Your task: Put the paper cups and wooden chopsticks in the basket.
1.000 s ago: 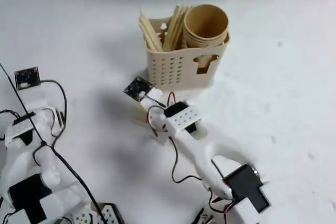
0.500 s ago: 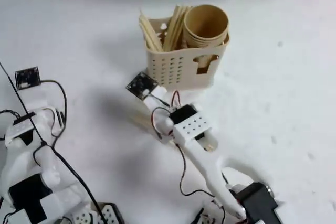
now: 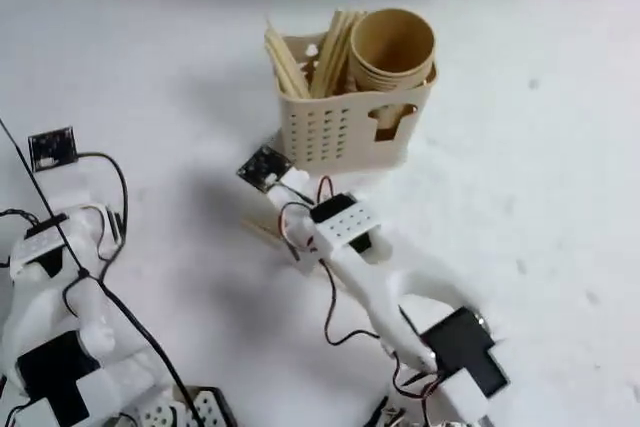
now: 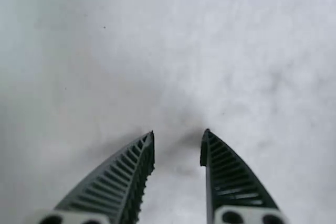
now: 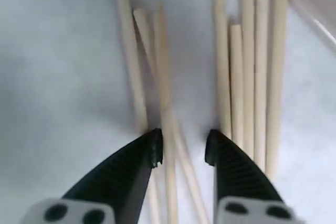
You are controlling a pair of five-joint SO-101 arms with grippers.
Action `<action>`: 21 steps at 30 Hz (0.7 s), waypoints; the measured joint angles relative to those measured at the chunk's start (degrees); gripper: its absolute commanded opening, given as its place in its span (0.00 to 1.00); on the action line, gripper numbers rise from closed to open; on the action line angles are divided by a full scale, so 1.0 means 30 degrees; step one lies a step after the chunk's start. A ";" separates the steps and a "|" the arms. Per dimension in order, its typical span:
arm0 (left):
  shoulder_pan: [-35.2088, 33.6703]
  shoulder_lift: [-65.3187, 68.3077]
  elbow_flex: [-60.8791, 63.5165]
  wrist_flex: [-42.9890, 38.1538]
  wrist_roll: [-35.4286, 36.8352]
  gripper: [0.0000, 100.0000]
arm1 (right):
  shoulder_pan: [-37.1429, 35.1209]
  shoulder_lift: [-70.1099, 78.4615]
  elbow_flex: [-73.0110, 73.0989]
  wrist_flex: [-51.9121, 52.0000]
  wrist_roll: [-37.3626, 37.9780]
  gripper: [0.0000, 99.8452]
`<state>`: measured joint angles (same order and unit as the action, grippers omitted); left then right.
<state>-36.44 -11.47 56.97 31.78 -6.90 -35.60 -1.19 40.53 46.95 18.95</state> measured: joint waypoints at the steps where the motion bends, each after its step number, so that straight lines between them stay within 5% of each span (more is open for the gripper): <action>1: 0.0000 0.0000 0.0000 0.0000 0.0000 0.16 | 0.0000 0.0000 -0.0029 0.0000 0.0000 0.11; 4: 0.0000 0.0000 0.0000 0.0000 0.0000 0.16 | 0.0029 0.0000 -0.0059 0.0000 0.0000 0.01; 21: 0.0000 0.0000 0.0000 0.0000 0.0000 0.16 | 0.0029 -0.4220 0.0381 0.1846 -0.0117 0.02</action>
<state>-36.44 -11.47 56.97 31.78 -6.90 -35.52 -13.85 41.67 52.48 18.59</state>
